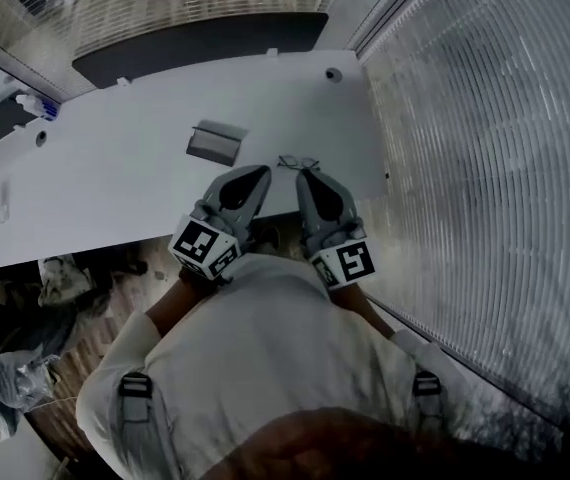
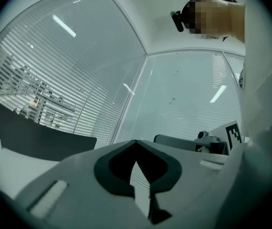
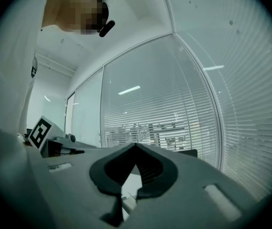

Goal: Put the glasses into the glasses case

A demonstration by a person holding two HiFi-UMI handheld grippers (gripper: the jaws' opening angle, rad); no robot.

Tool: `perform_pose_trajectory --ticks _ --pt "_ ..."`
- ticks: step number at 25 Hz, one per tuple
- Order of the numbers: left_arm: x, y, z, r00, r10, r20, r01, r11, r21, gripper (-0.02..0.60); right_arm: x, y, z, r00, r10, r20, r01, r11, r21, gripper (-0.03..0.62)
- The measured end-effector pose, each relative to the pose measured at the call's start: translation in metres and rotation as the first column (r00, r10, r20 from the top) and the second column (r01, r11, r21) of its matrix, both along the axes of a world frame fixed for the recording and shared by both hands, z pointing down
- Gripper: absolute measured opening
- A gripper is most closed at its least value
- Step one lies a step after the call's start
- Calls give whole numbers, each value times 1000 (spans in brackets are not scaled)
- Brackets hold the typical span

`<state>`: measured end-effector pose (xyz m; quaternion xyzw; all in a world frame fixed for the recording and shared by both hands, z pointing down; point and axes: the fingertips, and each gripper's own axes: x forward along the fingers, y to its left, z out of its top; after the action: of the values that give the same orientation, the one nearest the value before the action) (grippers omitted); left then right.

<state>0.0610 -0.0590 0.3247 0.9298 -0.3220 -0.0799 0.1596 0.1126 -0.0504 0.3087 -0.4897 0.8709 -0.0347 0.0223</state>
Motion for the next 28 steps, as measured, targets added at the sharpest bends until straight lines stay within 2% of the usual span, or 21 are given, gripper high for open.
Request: perform_pose_trajectory --ticks 10,15,21,28 --pt "18 21 40 999 42 25 -38 987 -156 2 18 24 48 999 34 2 -33 987 -159 2" --pt "20 31 58 998 57 34 -49 977 -205 0 20 39 65 999 46 -13 -48 978 -202 2" --pt "19 32 63 997 63 49 -51 975 -215 2 22 38 61 998 50 -46 -58 981 -185 2" --pt "20 12 74 997 61 55 -49 979 -197 2 33 11 66 996 33 -81 -45 988 -151 2"
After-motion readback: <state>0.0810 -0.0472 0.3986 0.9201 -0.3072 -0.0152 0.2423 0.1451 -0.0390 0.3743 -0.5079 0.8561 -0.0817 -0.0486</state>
